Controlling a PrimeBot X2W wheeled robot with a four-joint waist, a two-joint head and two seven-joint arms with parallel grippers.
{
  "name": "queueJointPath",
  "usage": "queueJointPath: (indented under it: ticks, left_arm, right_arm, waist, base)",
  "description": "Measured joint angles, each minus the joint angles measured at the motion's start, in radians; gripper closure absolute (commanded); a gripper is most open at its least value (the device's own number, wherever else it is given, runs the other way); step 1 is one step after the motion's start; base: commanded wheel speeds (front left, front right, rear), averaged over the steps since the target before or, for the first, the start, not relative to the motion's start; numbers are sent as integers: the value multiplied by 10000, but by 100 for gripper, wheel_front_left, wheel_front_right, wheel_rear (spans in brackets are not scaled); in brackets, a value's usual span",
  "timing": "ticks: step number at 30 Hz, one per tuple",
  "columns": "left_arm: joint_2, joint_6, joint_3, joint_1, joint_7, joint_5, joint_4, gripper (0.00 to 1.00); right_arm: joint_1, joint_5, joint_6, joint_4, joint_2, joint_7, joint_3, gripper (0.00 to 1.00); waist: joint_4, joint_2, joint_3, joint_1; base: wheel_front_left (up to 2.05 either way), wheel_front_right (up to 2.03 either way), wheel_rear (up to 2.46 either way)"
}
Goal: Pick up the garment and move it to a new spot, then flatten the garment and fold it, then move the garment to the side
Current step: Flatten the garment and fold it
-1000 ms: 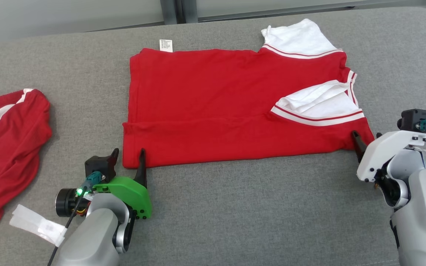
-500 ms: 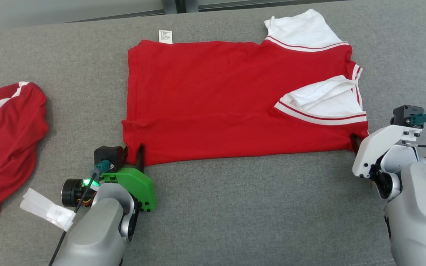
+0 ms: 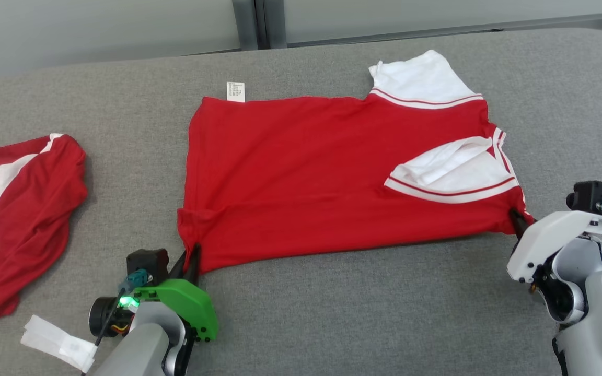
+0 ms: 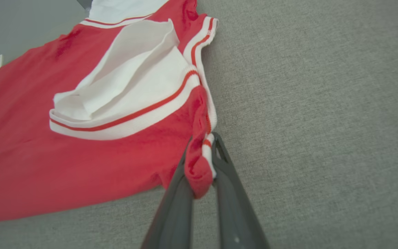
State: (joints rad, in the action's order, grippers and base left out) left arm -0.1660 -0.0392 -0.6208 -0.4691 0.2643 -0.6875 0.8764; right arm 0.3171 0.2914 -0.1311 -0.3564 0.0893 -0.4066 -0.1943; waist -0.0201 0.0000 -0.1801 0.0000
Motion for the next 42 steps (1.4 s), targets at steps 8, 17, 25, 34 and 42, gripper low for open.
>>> queueJointPath:
  ticks: [8, 17, 25, 34, 42]
  left_arm:
    - [-483, -355, 46, 1587, -2, 17, -1536, 100]
    - [-809, -894, 169, 2949, -426, -416, -2972, 0]
    - [-1198, -1396, 364, 3387, -782, -535, -3940, 0]
    - [-2086, -1567, 464, 1897, -1822, -270, -5072, 0]
    - [-1653, -1011, 161, -1012, -3551, -211, -3705, 0]
  right_arm:
    - [-1992, 439, -10, 2021, -232, -663, -621, 100]
    - [-3061, 587, -12, 2243, -424, -978, -1028, 0]
    - [-2819, 75, 0, 2314, -408, -754, -1381, 0]
    - [-840, -399, 2, 3283, 36, -1770, -1104, 0]
    - [2586, -872, 2, 867, 531, -2313, 148, 0]
  waist:
    - [64, 0, 458, 0]
    - [96, 0, 492, 0]
    - [162, 0, 504, 0]
    - [203, 0, 174, 0]
    - [136, 0, -558, 0]
  base:
    - [0, 0, 0]
    - [0, 0, 0]
    - [0, 0, 0]
    - [0, 0, 0]
    - [0, 0, 0]
